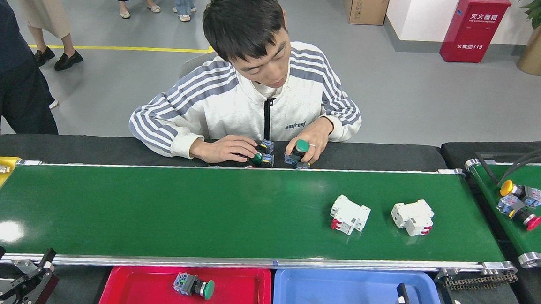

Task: Pick switch part from conveyor to tray

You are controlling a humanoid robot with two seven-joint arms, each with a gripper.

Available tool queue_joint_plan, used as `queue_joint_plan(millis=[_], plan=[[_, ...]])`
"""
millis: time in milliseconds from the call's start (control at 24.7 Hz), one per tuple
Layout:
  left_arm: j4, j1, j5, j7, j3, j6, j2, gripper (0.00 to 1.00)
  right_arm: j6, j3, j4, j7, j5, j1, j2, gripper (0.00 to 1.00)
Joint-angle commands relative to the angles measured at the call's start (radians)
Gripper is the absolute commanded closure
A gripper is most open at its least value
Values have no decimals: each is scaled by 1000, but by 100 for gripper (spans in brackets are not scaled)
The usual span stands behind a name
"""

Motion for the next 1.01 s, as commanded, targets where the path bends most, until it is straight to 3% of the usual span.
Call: queue_joint_plan(millis=[0, 284, 446, 689, 770, 851, 972], plan=[[-15, -7, 5, 8, 1, -1, 8, 0, 11, 32, -6, 46, 7, -31, -8, 0], [-15, -7, 1, 8, 2, 4, 10, 0, 79, 50, 84, 77, 14, -140, -28, 0], [-11, -9, 0, 8, 7, 4, 15, 0, 165, 130, 203, 104, 58, -278, -29, 0], [-13, -9, 1, 8, 7, 0, 16, 0, 306, 268, 420, 123, 57, -455, -29, 4], [-13, -7, 1, 8, 7, -1, 16, 0, 310, 287, 445, 137, 52, -475, -29, 24], [-15, -6, 1, 8, 7, -1, 18, 0, 304, 294, 446, 143, 50, -476, -34, 57], [-15, -7, 3, 8, 9, -1, 18, 0, 289, 296, 445, 143, 49, -473, -52, 88]])
